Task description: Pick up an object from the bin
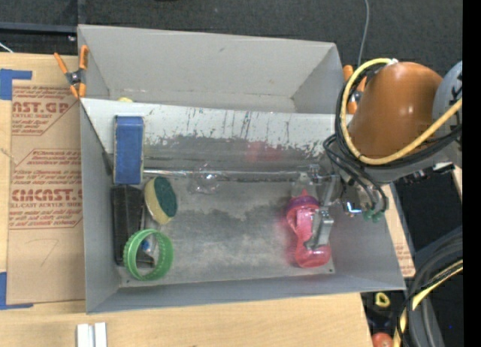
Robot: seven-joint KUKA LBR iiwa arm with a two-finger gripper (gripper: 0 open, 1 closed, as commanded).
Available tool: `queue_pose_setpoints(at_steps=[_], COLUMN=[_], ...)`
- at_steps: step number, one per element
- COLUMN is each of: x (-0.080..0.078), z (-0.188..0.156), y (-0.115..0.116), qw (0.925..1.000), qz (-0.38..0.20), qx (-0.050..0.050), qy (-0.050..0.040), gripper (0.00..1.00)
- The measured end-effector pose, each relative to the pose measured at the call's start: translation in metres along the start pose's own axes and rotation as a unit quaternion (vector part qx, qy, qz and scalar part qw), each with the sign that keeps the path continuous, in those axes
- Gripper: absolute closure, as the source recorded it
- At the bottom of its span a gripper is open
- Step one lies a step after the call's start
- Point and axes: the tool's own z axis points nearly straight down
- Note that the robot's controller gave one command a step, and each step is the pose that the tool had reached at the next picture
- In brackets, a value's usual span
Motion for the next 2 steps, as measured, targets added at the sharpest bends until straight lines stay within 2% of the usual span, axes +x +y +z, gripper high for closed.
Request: queue_pose_setpoints(at_steps=[1, 2], x=[-0.001, 0.014], z=[-0.005, 0.122], y=[0.000, -0.045], qw=[1.0000, 0.9921], qz=[-0.001, -0.125], qx=[0.000, 0.001], qy=[-0.0041, -0.0043], gripper=[0.00, 0.00])
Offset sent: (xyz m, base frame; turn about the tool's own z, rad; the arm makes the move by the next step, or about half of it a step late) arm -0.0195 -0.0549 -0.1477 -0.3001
